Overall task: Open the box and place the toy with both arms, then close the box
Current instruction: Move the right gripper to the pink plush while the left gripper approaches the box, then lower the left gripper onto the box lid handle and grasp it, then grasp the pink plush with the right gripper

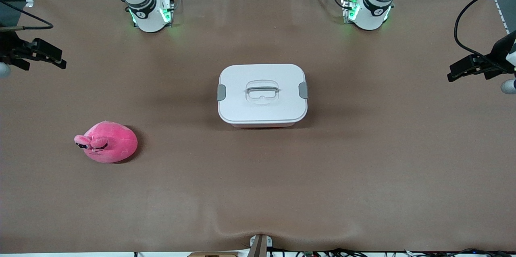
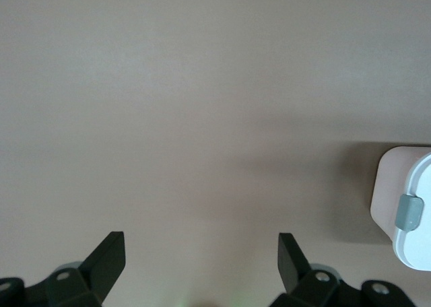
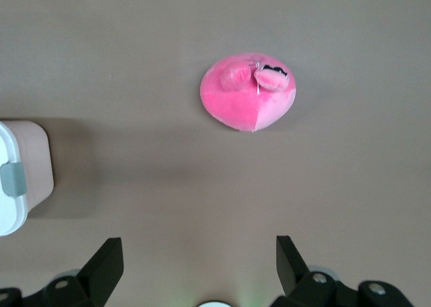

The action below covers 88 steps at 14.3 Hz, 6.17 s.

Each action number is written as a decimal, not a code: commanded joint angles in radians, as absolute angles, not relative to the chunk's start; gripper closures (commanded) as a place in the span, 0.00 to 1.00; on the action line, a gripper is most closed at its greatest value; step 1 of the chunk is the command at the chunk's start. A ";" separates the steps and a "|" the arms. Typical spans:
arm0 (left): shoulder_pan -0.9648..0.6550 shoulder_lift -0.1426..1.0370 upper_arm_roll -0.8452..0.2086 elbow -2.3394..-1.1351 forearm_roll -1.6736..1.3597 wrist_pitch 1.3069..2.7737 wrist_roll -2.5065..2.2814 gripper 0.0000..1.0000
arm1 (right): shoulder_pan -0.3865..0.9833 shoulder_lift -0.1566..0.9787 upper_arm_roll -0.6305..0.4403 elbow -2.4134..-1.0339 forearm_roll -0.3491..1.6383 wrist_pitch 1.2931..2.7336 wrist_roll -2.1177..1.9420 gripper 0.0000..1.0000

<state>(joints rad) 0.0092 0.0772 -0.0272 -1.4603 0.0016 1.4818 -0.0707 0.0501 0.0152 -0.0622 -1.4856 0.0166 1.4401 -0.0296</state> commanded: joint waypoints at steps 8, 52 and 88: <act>0.012 0.123 -0.031 -1.416 0.008 1.493 -0.052 0.00 | 0.049 0.018 -0.066 -1.574 0.029 1.664 -0.021 0.00; -0.521 0.354 -0.046 -1.416 -0.137 1.772 -1.942 0.00 | 0.061 0.244 -0.066 -1.721 0.040 2.066 -0.035 0.00; -0.769 0.540 -0.074 -1.525 0.000 2.075 -2.459 0.89 | 0.048 0.512 -0.066 -1.600 -0.120 2.020 -0.403 0.00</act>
<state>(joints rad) -0.7708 0.5441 -0.0711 -1.5221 -0.0198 2.0619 -2.4596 0.0743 0.4902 -0.0755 -1.6294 -0.1047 2.0279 -0.3830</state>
